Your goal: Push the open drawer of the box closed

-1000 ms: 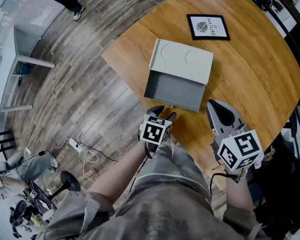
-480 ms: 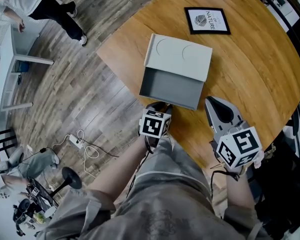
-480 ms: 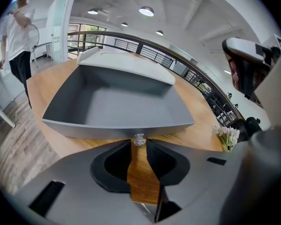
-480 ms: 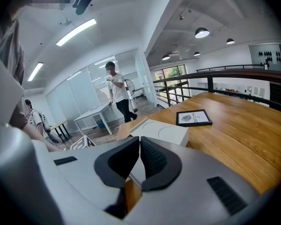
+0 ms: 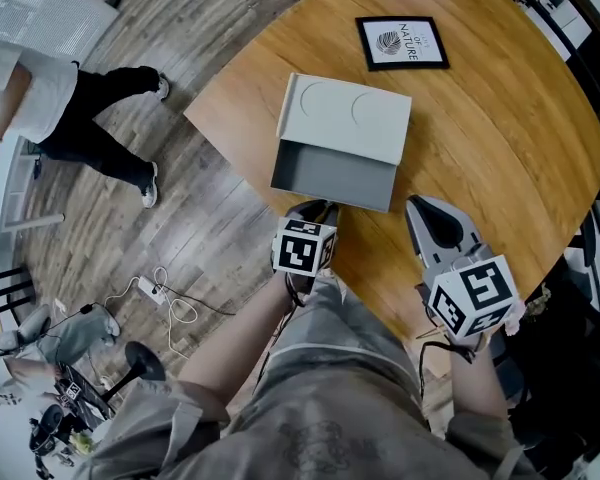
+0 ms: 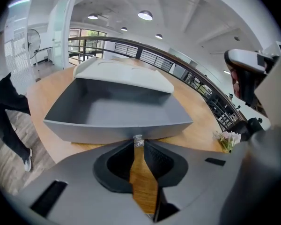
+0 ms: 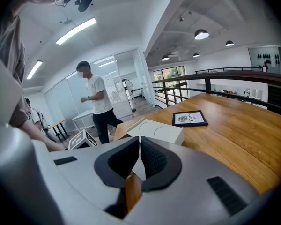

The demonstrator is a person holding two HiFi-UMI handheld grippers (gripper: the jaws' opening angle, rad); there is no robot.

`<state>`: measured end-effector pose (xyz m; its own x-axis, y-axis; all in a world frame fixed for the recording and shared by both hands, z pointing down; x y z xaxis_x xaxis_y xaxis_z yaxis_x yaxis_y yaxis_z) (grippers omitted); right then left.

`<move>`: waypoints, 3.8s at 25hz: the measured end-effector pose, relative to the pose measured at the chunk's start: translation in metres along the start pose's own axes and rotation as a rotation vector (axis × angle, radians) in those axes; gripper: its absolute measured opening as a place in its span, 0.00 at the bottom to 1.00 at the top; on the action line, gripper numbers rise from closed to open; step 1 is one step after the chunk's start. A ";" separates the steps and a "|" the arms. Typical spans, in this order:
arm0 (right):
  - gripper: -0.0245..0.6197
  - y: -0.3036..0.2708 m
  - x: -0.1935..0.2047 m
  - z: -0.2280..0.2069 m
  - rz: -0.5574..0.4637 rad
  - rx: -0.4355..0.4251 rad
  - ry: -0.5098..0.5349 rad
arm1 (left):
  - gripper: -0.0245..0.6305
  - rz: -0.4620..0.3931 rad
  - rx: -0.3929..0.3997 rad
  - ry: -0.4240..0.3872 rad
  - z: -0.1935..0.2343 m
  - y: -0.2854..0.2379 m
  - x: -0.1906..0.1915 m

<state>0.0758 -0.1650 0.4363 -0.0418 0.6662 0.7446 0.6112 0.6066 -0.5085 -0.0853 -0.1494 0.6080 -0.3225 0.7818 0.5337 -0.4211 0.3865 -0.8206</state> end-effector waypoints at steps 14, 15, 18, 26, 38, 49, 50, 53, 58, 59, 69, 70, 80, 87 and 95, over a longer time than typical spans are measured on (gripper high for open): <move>0.10 -0.001 -0.001 -0.017 -0.009 0.021 -0.025 | 0.15 -0.018 -0.008 -0.045 0.022 -0.023 -0.047; 0.10 -0.002 -0.002 -0.018 -0.009 0.024 -0.027 | 0.15 -0.021 -0.008 -0.047 0.024 -0.025 -0.051; 0.09 -0.004 -0.004 -0.021 -0.008 0.034 -0.035 | 0.15 -0.029 -0.006 -0.049 0.030 -0.033 -0.064; 0.09 -0.002 -0.004 -0.027 -0.013 0.051 -0.034 | 0.15 -0.036 -0.011 -0.030 0.034 -0.043 -0.078; 0.09 0.010 -0.038 -0.019 -0.095 0.028 0.010 | 0.22 -0.097 -0.096 -0.064 0.037 0.015 -0.075; 0.09 0.052 -0.098 0.020 -0.252 -0.017 0.106 | 0.11 -0.338 -0.178 -0.228 0.029 0.133 -0.145; 0.09 0.058 -0.103 0.025 -0.270 -0.020 0.115 | 0.11 -0.368 -0.185 -0.245 0.025 0.144 -0.151; 0.09 0.077 -0.117 0.038 -0.321 -0.026 0.147 | 0.11 -0.473 -0.191 -0.272 0.011 0.179 -0.167; 0.09 0.111 -0.135 0.068 -0.393 -0.051 0.200 | 0.10 -0.586 -0.229 -0.346 -0.007 0.236 -0.182; 0.09 0.119 -0.138 0.076 -0.407 -0.055 0.215 | 0.10 -0.605 -0.236 -0.368 -0.011 0.247 -0.184; 0.09 0.178 -0.147 0.122 -0.495 -0.096 0.285 | 0.08 -0.778 -0.208 -0.513 -0.061 0.318 -0.184; 0.09 0.181 -0.146 0.124 -0.497 -0.103 0.288 | 0.08 -0.787 -0.205 -0.513 -0.065 0.322 -0.183; 0.09 0.174 -0.117 0.126 -0.435 -0.164 0.271 | 0.08 -0.771 -0.200 -0.532 -0.073 0.321 -0.164; 0.09 0.155 -0.087 0.112 -0.342 -0.136 0.227 | 0.08 -0.717 -0.197 -0.525 -0.073 0.309 -0.142; 0.09 0.150 -0.076 0.112 -0.322 -0.125 0.215 | 0.08 -0.719 -0.194 -0.537 -0.072 0.309 -0.137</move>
<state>0.0820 -0.0762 0.2554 -0.0886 0.3369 0.9374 0.6855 0.7034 -0.1881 -0.1102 -0.1016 0.2661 -0.4084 0.0078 0.9128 -0.5389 0.8050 -0.2480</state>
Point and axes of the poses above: the fingertips, and each gripper's own axes: y backward along the fingers, z to its left, x out of its underside, the point moved 4 cm from there along y, backward along the fingers, and after that the axes turned 11 degrees about -y, right-handed, at the moved point
